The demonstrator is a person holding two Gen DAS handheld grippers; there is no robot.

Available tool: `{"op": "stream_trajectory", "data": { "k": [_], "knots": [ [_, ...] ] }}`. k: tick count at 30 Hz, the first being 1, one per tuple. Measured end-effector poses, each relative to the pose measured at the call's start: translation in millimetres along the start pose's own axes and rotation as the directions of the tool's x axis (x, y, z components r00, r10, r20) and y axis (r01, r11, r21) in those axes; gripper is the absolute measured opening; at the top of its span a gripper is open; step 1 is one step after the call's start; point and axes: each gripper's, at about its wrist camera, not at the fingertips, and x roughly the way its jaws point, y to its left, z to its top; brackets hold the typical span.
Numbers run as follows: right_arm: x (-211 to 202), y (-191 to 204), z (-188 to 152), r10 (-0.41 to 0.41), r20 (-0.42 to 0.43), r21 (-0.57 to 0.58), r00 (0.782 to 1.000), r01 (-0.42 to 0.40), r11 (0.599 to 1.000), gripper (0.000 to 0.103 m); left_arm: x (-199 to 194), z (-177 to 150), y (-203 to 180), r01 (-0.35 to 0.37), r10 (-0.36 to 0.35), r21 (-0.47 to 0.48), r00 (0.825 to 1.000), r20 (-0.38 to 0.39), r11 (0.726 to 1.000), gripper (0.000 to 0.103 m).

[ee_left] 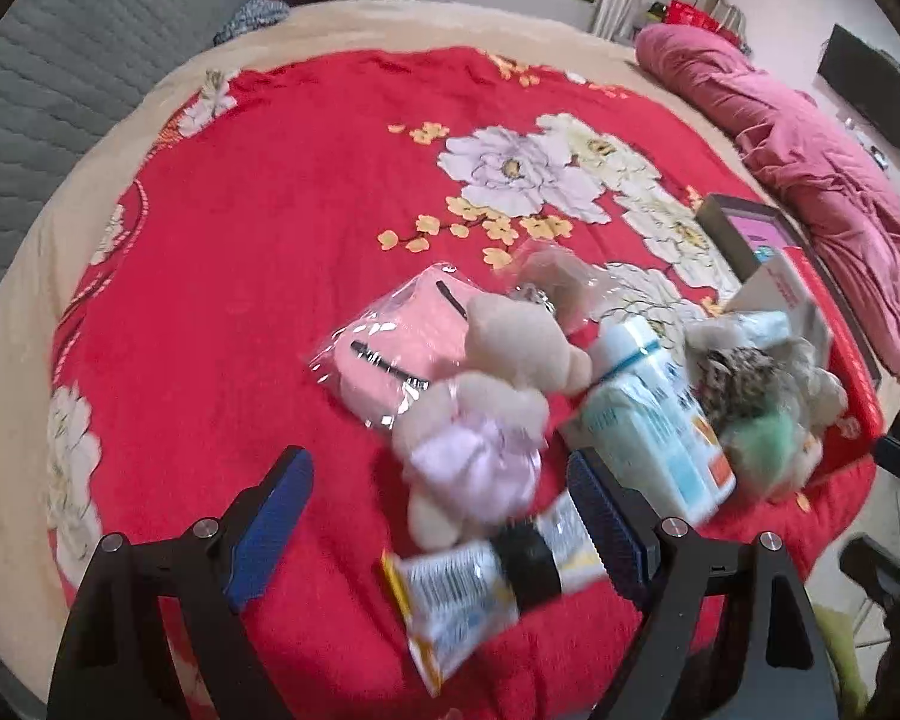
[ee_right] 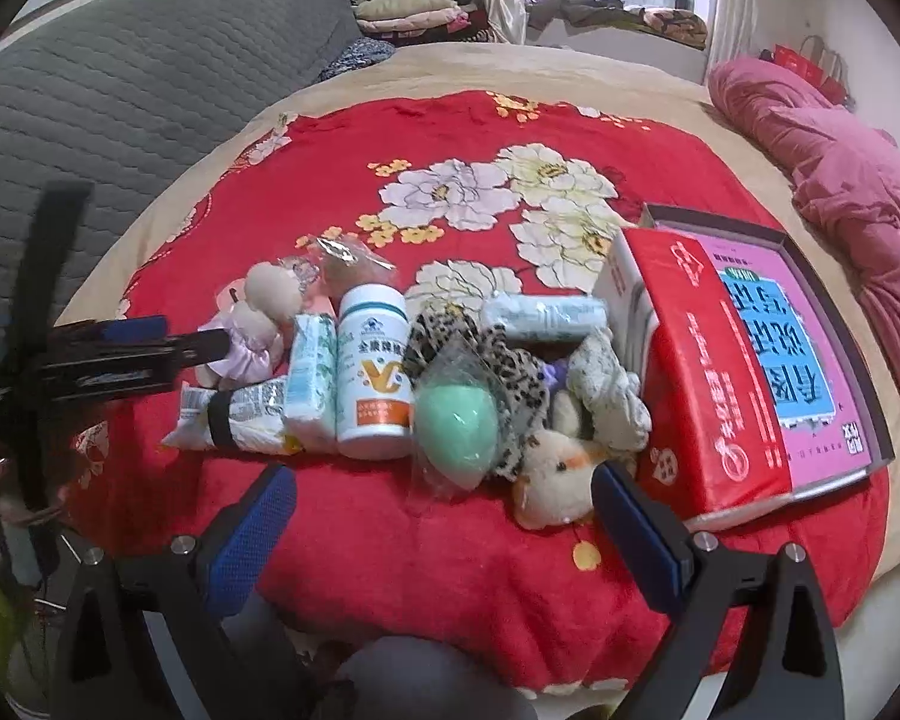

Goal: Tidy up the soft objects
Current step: 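Grasp the teddy bear with the left tool while the right grasps the sponge, then carry the teddy bear with the left tool while the right carries the sponge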

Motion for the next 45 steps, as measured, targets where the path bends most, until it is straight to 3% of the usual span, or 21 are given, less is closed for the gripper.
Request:
{"op": "stream_trajectory", "data": {
  "k": [7,9,11,15,22,25,27,29,31,37,45],
  "knots": [
    [18.0,0.1,11.7,-0.018,-0.014,0.013,1.0,0.018,1.0,0.099,17.8,7.4,-7.3,-0.075,0.075,0.014,0.997,-0.021,0.997,0.087],
    [28.4,0.9,15.0,-0.034,-0.039,0.018,0.999,0.035,0.999,0.099,19.0,8.3,-8.5,-0.067,0.067,0.008,0.997,-0.033,0.998,0.07],
    [36.0,1.1,16.9,-0.045,-0.048,0.012,0.998,0.045,0.999,0.097,19.3,8.4,-9.6,-0.043,0.043,-0.004,0.998,-0.044,0.999,0.065],
    [51.7,7.8,18.5,-0.134,-0.088,-0.051,0.987,0.13,0.99,0.078,18.1,7.5,-15.2,-0.053,0.054,0.01,0.998,-0.038,0.999,0.058],
    [69.9,20.8,11.1,-0.19,-0.108,-0.144,0.976,0.173,0.974,0.054,17.8,5.4,-23.2,-0.066,0.068,0.048,0.997,-0.04,0.997,0.055],
    [80.0,18.1,10.0,-0.195,-0.132,-0.142,0.972,0.176,0.974,0.054,20.9,5.3,-19.8,-0.047,0.048,0.028,0.998,-0.051,0.999,0.054],
    [84.2,15.1,9.1,-0.18,-0.135,-0.13,0.974,0.162,0.978,0.054,21.9,5.2,-19.9,-0.044,0.046,0.027,0.998,-0.05,0.999,0.053],
    [85.6,13.7,9.0,-0.157,-0.132,-0.124,0.979,0.141,0.982,0.044,23.5,5.0,-18.5,-0.029,0.03,0.012,0.998,-0.057,1.0,0.051],
    [84.3,9.5,8.8,-0.118,-0.127,-0.101,0.985,0.106,0.989,0.041,24.9,5.3,-16.8,-0.017,0.017,-0.007,0.998,-0.059,1.0,0.049],
    [62.6,-12.9,12.4,0.041,-0.095,0.037,0.995,-0.037,0.999,0.041,20.4,4.4,-6.6,0.036,-0.04,-0.07,0.998,-0.054,0.997,0.045],
    [33.6,-23.6,20.9,0.107,-0.038,0.076,0.994,-0.104,0.992,0.04,-2.6,6.7,-2.7,0.075,-0.076,-0.101,0.997,-0.003,0.992,0.044]
  ]
}}
